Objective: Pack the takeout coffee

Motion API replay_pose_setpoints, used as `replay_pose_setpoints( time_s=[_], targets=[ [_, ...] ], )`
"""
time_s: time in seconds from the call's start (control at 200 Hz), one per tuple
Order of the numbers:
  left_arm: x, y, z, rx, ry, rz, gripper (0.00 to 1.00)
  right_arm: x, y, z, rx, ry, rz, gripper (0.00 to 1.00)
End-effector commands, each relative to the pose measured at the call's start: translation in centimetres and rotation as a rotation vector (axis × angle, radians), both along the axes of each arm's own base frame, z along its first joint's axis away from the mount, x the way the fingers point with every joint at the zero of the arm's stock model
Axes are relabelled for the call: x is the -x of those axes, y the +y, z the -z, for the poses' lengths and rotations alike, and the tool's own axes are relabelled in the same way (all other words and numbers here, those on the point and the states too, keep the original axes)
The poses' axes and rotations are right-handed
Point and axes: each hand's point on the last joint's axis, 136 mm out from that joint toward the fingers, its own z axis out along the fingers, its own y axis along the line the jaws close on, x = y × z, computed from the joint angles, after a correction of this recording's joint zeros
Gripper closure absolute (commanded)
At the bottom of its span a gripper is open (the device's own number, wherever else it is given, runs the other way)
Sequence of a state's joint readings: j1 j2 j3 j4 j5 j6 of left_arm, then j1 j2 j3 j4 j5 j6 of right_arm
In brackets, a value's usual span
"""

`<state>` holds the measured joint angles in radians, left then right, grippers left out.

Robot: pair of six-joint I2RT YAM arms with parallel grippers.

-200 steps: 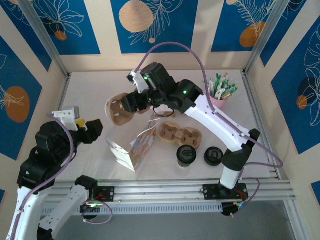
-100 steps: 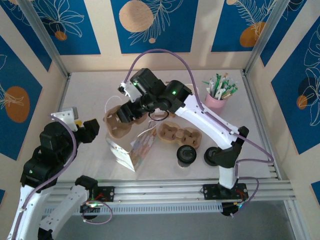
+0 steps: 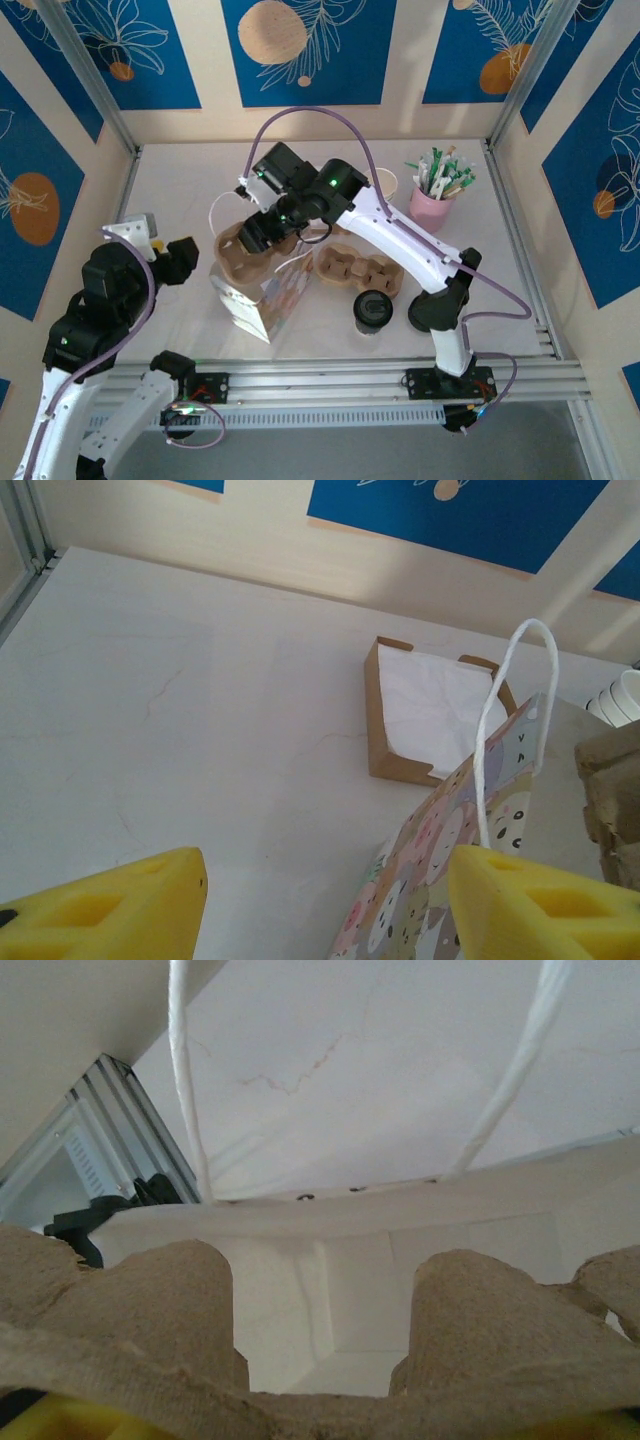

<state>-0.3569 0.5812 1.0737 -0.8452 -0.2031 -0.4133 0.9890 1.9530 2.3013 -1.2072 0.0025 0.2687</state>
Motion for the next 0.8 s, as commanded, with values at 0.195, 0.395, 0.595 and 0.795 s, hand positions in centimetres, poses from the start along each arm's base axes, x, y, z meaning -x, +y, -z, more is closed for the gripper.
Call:
replay_pose_setpoints(
  time_s=[0.195, 0.395, 0.595, 0.795],
  targets=[
    [-1.0, -1.4, 0.7, 0.031, 0.015, 0.044, 0.4, 0.1, -1.7, 0.4, 0.088, -0.041, -0.019, 0.47],
    [-1.0, -1.8, 0.9, 0.045, 0.017, 0.061, 0.39, 0.6, -1.8, 1.5, 0.152, -0.044, -0.054, 0.47],
    [-1.0, -2.4, 1.0, 0.068, 0.022, 0.087, 0.37, 1.4, -1.9, 2.9, 0.23, -0.052, -0.117, 0.47],
    [-1.2, -3.6, 0.8, 0.125, 0.022, 0.13, 0.27, 1.8, -2.0, 3.5, 0.269, -0.069, -0.152, 0.47]
  ],
)
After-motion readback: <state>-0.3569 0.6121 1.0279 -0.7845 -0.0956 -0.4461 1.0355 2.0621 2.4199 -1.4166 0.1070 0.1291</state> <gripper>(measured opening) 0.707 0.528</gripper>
